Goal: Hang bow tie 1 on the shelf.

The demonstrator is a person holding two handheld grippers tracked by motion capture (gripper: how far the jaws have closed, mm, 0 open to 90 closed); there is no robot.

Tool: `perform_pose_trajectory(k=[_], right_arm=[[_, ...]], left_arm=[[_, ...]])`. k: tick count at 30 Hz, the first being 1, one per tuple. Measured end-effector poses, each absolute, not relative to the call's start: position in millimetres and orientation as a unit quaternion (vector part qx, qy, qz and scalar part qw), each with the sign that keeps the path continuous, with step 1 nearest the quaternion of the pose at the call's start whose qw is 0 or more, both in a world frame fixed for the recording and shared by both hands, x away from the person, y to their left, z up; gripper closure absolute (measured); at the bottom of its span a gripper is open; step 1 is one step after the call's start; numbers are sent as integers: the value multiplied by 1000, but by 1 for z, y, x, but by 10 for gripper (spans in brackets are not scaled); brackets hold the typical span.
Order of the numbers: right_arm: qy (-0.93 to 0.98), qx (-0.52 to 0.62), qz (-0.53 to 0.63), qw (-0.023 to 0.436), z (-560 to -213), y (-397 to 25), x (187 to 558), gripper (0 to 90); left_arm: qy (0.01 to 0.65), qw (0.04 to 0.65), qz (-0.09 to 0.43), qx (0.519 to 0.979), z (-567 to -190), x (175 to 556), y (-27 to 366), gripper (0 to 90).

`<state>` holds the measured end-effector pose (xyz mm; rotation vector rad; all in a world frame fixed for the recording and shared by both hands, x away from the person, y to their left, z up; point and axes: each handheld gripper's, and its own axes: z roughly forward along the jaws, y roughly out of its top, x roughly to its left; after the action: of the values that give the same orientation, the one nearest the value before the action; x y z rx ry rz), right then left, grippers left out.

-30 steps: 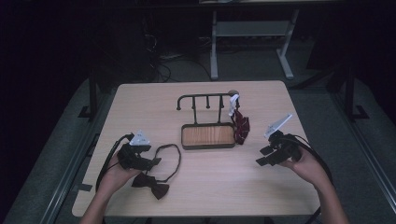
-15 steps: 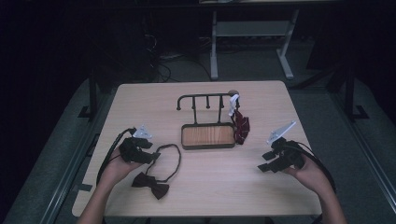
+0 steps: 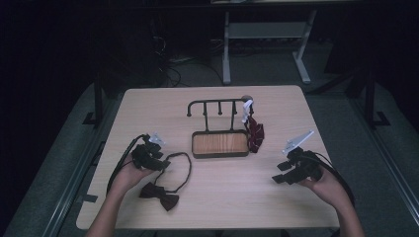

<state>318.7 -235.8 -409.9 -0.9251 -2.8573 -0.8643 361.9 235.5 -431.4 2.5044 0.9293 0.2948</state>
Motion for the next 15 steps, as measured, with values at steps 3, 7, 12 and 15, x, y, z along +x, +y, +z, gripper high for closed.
perform_pose_trajectory(k=[3,7,12,15], right_arm=[[-914,-296,-277,5,-410,-236,319,437],[-914,-294,-278,5,-410,-236,319,432],[-912,-295,-286,1,-408,-238,319,430],[-911,-295,-288,2,-408,-238,319,432]], left_arm=[[341,217,105,909,-434,365,235,573],[346,215,101,908,-436,365,234,625],[342,216,103,909,-435,365,233,678],[344,213,104,909,-436,366,232,693]])
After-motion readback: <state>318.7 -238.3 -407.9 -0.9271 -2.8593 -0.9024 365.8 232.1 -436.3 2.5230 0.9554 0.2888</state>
